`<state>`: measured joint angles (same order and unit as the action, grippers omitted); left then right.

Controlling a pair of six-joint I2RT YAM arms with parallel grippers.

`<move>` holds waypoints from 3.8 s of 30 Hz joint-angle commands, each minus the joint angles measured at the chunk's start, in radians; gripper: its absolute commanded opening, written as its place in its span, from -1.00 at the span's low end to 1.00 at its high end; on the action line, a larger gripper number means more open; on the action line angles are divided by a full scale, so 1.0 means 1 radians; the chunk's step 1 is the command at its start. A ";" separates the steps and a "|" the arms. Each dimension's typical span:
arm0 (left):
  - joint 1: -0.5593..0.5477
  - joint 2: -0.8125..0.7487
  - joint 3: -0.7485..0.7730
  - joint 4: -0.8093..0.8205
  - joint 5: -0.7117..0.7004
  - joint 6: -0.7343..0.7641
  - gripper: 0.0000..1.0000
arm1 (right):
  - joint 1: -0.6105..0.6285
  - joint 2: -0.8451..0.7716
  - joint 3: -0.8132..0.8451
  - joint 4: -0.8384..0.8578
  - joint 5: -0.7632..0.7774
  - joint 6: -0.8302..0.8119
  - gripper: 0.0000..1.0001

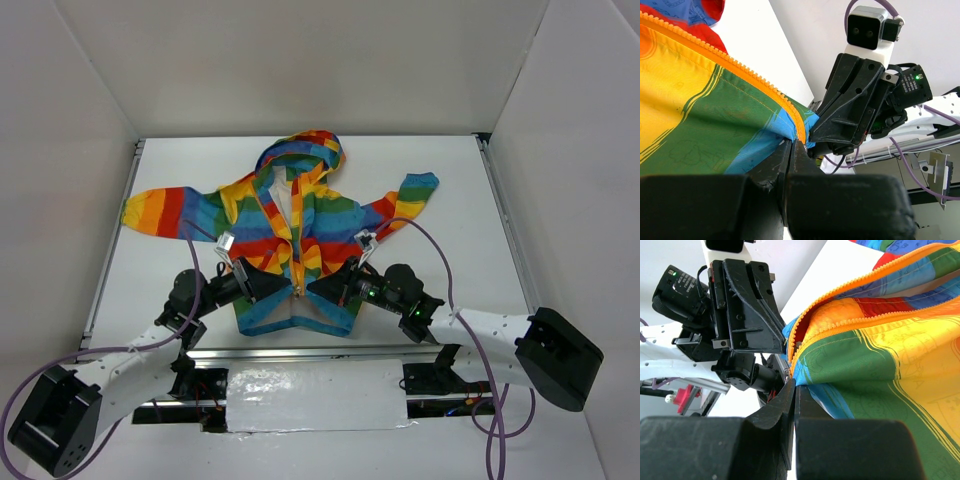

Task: Zip up the jacket

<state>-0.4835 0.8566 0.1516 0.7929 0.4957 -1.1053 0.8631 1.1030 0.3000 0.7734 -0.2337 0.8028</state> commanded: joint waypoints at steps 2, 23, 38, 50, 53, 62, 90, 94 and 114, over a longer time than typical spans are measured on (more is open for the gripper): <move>-0.007 0.006 0.009 0.086 0.021 -0.002 -1.00 | -0.010 -0.008 0.028 0.075 -0.009 -0.007 -1.00; -0.006 0.013 -0.018 0.140 0.037 -0.030 -1.00 | -0.018 0.038 0.057 0.122 -0.023 0.012 -1.00; -0.006 -0.073 0.012 0.022 -0.034 -0.014 -1.00 | -0.021 0.044 0.018 0.167 -0.056 0.001 -1.00; -0.006 -0.059 0.008 0.043 -0.034 -0.030 -1.00 | -0.021 0.043 0.004 0.202 -0.078 -0.008 -1.00; -0.006 -0.060 0.011 0.051 -0.025 -0.031 -1.00 | -0.021 0.049 -0.002 0.211 -0.075 0.001 -1.00; -0.006 -0.060 0.002 0.083 -0.013 -0.048 -1.00 | -0.027 0.061 0.013 0.195 -0.067 0.001 -1.00; -0.006 -0.048 -0.007 0.103 0.007 -0.056 -1.00 | -0.047 0.081 0.021 0.239 -0.088 0.019 -1.00; -0.006 -0.042 -0.018 0.121 0.010 -0.062 -1.00 | -0.049 0.084 0.033 0.236 -0.093 0.018 -1.00; -0.006 -0.051 -0.040 0.129 0.001 -0.064 -1.00 | -0.061 0.089 0.039 0.260 -0.087 0.047 -1.00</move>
<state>-0.4835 0.8165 0.1131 0.8463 0.4774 -1.1603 0.8082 1.1866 0.3031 0.9432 -0.3218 0.8471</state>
